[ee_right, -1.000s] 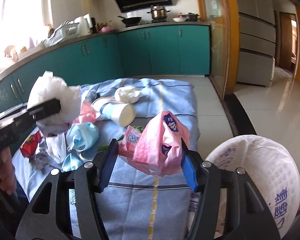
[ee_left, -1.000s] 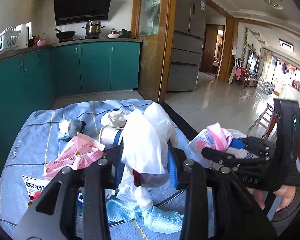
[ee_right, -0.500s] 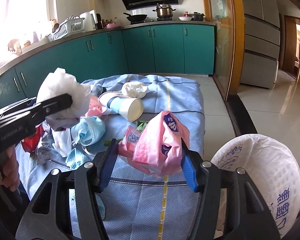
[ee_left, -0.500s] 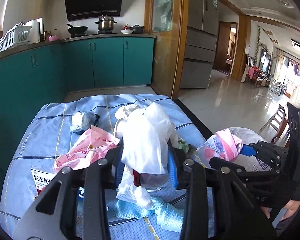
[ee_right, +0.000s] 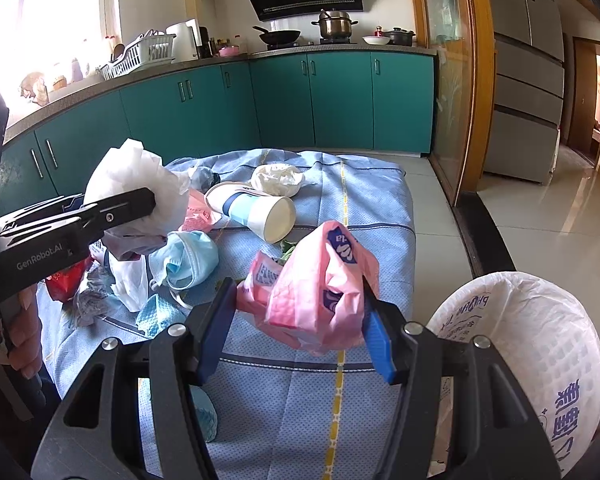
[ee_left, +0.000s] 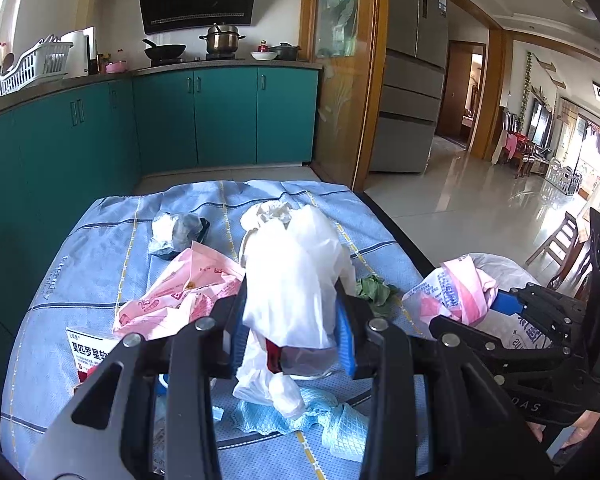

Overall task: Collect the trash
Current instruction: 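Lift the pink bag with the right tool while the left tool grasps the white plastic bag, then carry the pink bag over the bin and open the right tool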

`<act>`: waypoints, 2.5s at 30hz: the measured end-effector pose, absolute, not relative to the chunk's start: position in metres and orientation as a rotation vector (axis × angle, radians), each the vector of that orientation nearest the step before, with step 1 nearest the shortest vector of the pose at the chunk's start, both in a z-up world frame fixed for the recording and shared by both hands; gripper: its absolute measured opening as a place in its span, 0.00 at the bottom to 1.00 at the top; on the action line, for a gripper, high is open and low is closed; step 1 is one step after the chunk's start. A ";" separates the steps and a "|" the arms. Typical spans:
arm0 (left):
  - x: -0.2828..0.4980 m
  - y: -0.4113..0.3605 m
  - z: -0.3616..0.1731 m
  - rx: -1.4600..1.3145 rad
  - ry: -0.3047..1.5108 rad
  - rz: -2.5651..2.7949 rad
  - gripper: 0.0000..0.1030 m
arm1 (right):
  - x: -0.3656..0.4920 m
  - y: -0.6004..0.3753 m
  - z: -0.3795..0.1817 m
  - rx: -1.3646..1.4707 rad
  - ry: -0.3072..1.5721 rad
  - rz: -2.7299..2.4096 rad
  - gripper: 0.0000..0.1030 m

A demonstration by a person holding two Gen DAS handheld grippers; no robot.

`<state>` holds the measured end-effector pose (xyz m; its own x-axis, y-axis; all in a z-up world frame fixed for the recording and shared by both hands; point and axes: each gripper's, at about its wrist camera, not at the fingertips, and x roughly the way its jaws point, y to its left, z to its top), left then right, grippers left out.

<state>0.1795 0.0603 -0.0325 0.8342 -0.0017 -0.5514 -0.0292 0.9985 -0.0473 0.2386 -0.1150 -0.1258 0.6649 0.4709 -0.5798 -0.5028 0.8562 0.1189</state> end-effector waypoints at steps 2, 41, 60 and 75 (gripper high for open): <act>0.180 0.061 -0.032 -0.057 0.585 0.020 0.36 | 0.238 -0.114 -0.126 -0.055 0.637 0.549 0.57; 0.172 0.047 -0.026 -0.038 0.547 -0.015 0.36 | 0.248 -0.186 -0.106 0.038 0.573 0.355 0.57; 0.183 -0.029 -0.038 -0.039 0.605 -0.197 0.36 | 0.289 -0.246 -0.164 -0.017 0.866 -0.034 0.60; 0.222 -0.143 -0.065 0.014 0.723 -0.510 0.37 | 0.263 -0.335 -0.137 0.297 0.722 -0.253 0.83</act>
